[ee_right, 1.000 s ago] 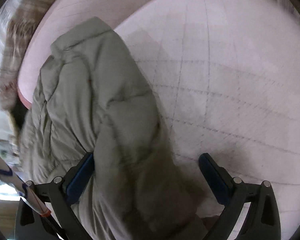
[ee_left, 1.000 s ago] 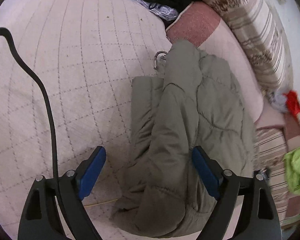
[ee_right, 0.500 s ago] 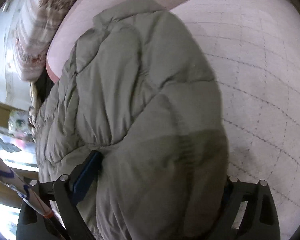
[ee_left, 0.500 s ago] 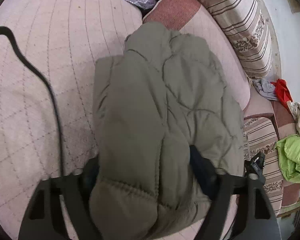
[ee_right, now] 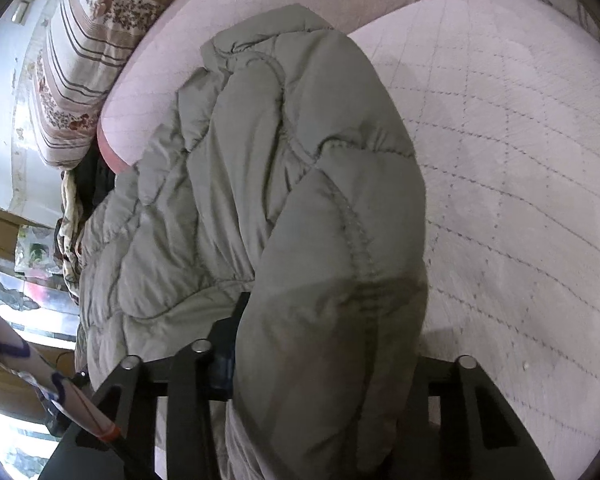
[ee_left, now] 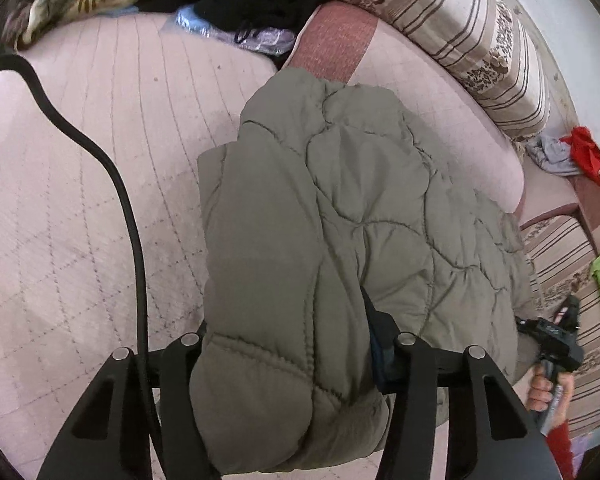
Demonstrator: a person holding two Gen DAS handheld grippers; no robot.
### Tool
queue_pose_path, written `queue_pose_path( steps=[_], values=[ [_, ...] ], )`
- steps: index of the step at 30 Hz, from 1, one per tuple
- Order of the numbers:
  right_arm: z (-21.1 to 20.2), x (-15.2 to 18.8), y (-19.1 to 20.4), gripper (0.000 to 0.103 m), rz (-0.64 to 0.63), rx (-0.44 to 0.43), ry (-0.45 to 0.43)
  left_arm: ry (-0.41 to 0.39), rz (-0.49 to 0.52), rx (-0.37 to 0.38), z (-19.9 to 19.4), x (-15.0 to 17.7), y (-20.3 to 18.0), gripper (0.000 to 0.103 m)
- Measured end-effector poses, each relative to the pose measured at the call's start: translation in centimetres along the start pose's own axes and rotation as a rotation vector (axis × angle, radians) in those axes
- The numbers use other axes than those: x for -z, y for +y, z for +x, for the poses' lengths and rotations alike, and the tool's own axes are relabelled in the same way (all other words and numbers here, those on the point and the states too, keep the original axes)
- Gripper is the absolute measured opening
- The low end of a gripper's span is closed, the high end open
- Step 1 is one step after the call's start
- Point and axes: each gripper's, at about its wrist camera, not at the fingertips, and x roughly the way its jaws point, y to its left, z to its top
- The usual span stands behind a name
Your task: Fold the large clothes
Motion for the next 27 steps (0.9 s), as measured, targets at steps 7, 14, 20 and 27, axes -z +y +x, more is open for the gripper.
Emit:
queue_pose_path(
  steps=[7, 14, 20, 27],
  values=[
    [-2.0, 4.5, 1.6, 0.041, -0.076, 0.073, -0.146, -0.031, 0.042, -0.058, -1.0, 0.4, -0.5, 0.049],
    [-1.6, 2.8, 1.4, 0.040, -0.051, 0.053, -0.197, -0.067, 0.081, -0.139, -1.3, 1.5, -1.9, 0.049],
    [-2.3, 1.9, 1.1, 0.036, -0.022, 0.006, -0.208, -0.092, 0.103, -0.167, -2.1, 2.6, -2.7, 0.047],
    [-4.1, 2.6, 2.6, 0.034, -0.051, 0.000, -0.235, -0.096, 0.102, -0.174, -3.1, 3.2, -2.9, 0.045]
  ],
)
